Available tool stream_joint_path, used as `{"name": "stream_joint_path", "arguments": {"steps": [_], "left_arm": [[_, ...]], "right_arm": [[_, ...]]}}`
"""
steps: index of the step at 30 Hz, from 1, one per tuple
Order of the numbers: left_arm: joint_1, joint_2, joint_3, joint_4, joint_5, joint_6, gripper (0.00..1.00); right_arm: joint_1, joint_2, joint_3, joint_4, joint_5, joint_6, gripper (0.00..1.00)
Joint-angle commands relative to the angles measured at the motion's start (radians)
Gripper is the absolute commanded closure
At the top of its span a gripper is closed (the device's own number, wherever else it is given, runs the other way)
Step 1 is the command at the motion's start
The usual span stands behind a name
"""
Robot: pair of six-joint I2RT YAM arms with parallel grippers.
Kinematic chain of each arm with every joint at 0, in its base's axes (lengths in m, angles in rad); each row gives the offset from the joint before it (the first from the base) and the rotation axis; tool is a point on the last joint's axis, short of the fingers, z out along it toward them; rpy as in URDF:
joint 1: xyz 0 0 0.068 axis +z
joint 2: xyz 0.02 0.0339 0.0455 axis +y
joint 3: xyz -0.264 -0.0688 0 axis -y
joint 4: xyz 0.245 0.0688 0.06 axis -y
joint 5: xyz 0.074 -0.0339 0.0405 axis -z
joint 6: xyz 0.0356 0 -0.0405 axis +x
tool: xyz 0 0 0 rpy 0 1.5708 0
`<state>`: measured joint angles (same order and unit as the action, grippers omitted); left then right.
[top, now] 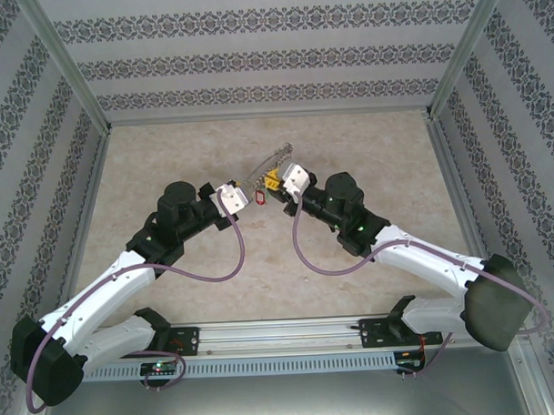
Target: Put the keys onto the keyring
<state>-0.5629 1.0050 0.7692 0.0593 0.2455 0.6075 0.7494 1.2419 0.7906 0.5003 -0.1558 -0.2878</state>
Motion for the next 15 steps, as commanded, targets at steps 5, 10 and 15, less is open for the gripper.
{"name": "stream_joint_path", "arguments": {"steps": [5, 10, 15], "left_arm": [[-0.01, -0.032, 0.0, 0.082, 0.037, -0.021, 1.0], [-0.012, -0.032, -0.005, 0.091, 0.037, -0.031, 1.0], [-0.011, -0.032, -0.005, 0.081, 0.028, -0.033, 1.0]], "right_arm": [[0.027, 0.047, 0.05, 0.03, 0.113, 0.021, 0.81], [0.053, 0.087, 0.075, 0.054, 0.196, 0.032, 0.88], [0.067, 0.101, 0.081, 0.064, 0.23, 0.037, 0.96]]}}
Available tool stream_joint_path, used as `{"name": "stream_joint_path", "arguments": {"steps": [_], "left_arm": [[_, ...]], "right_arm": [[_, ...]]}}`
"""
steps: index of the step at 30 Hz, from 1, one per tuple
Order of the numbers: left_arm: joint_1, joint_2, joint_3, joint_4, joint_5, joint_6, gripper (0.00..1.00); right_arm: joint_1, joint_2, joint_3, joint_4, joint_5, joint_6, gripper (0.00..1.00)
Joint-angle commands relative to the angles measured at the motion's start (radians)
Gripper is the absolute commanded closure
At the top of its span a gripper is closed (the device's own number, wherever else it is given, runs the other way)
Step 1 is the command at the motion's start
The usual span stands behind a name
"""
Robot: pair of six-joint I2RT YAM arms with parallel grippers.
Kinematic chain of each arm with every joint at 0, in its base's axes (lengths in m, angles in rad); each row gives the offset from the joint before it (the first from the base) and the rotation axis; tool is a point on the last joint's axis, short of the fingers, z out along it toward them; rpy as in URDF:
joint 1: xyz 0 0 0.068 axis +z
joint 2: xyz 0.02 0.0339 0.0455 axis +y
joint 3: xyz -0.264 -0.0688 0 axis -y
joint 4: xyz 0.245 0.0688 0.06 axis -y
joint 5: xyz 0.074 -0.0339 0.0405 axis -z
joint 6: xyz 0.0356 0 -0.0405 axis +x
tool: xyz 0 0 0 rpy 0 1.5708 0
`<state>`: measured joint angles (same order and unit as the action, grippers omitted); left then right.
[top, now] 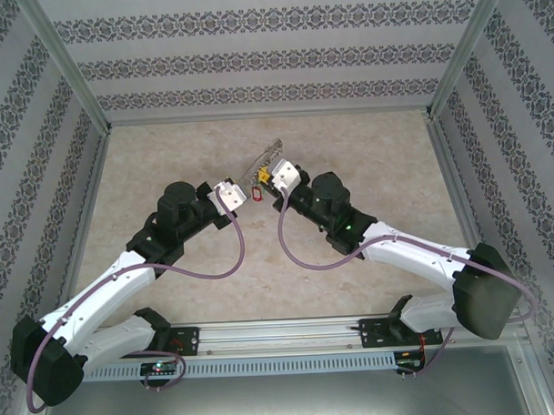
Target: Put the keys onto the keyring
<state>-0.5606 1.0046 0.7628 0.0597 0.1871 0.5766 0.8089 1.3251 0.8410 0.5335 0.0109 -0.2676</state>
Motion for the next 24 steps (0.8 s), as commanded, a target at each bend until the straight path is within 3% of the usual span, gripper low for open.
{"name": "stream_joint_path", "arguments": {"steps": [1, 12, 19, 24], "left_arm": [[-0.013, -0.033, 0.002, 0.079, 0.08, -0.002, 1.0], [-0.01, -0.026, -0.028, 0.075, -0.011, -0.012, 1.0], [-0.01, -0.002, -0.02, 0.097, 0.023, -0.049, 1.0], [-0.011, 0.009, -0.004, 0.1, 0.049, -0.061, 1.0]], "right_arm": [[0.007, 0.015, 0.025, 0.03, 0.066, 0.018, 0.97], [-0.048, -0.142, -0.121, -0.002, -0.106, 0.031, 1.0], [-0.073, -0.189, -0.155, -0.037, -0.079, 0.047, 1.0], [-0.076, -0.163, -0.142, -0.029, -0.046, 0.045, 0.94]]}}
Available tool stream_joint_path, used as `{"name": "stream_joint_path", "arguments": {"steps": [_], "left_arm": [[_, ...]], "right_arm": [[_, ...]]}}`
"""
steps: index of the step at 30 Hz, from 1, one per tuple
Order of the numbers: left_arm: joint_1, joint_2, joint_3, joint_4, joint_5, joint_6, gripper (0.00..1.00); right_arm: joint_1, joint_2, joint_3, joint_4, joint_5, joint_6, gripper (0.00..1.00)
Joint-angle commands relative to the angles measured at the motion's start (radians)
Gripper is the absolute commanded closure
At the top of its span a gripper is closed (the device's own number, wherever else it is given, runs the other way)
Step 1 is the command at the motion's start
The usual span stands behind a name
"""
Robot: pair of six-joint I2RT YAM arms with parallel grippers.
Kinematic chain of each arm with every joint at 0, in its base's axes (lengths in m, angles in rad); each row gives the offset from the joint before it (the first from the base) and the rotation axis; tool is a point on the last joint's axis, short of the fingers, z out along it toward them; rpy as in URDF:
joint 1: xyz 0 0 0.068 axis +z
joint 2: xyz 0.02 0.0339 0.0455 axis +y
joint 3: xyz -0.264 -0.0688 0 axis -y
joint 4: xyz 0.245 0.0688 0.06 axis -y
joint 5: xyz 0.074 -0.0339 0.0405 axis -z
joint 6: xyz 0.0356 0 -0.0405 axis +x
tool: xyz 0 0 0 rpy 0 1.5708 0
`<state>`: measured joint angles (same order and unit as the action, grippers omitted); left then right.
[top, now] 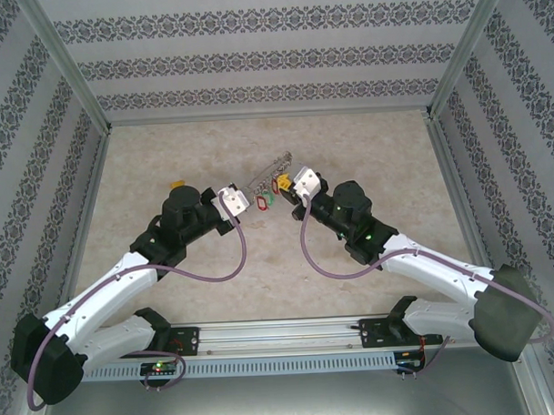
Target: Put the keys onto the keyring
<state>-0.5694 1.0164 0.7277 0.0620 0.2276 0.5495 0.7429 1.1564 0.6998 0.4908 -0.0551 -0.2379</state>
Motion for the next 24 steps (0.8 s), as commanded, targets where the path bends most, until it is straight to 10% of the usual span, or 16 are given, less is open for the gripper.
{"name": "stream_joint_path", "arguments": {"steps": [1, 24], "left_arm": [[-0.002, -0.001, 0.032, 0.096, 0.009, -0.034, 1.0], [-0.003, -0.002, 0.029, 0.105, 0.033, -0.051, 1.0]], "right_arm": [[-0.01, 0.01, 0.004, 0.013, 0.024, 0.014, 0.93], [-0.005, 0.098, 0.082, 0.008, 0.029, -0.006, 0.81]]}}
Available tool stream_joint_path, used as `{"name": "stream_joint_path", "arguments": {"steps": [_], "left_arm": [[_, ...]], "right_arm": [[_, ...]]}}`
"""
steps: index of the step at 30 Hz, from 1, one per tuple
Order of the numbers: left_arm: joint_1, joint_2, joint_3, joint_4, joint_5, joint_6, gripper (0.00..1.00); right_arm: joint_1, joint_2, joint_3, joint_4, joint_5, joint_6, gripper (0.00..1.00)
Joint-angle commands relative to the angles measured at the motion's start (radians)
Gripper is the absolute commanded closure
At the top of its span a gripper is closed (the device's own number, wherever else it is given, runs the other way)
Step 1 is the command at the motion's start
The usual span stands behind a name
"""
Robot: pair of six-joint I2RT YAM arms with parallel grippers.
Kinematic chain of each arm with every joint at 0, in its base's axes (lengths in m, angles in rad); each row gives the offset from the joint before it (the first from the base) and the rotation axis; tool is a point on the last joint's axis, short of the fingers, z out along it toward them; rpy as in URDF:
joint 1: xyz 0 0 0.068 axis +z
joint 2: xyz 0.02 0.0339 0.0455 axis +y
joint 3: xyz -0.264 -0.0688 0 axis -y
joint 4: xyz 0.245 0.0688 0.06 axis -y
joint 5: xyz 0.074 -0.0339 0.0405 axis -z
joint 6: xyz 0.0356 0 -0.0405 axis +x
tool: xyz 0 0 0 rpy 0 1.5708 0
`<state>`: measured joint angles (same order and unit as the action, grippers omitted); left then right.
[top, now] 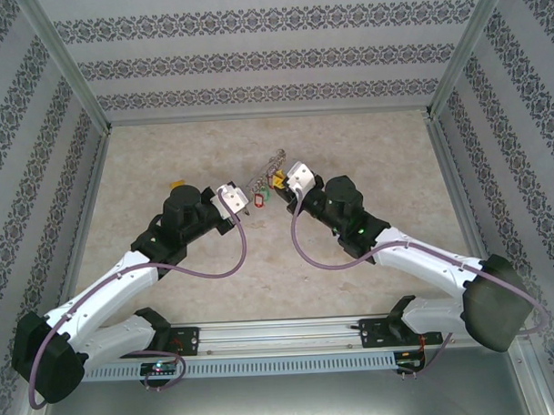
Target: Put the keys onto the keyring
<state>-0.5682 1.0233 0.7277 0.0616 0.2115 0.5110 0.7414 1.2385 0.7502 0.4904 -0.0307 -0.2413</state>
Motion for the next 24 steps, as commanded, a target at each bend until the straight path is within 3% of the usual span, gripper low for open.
{"name": "stream_joint_path", "arguments": {"steps": [1, 13, 16, 24], "left_arm": [[-0.004, -0.011, 0.028, 0.106, 0.051, -0.011, 1.0], [-0.004, -0.019, 0.027, 0.112, 0.056, -0.02, 1.0], [-0.005, -0.017, 0.025, 0.116, 0.054, -0.023, 1.0], [-0.004, -0.017, 0.021, 0.121, 0.059, -0.029, 1.0]], "right_arm": [[-0.001, 0.019, 0.032, 0.009, 0.007, -0.002, 0.81], [0.012, 0.049, 0.057, 0.016, 0.021, 0.0, 0.76], [0.014, 0.056, 0.061, 0.017, 0.023, 0.0, 0.82], [0.017, 0.073, 0.073, 0.016, 0.054, 0.005, 0.85]]}}
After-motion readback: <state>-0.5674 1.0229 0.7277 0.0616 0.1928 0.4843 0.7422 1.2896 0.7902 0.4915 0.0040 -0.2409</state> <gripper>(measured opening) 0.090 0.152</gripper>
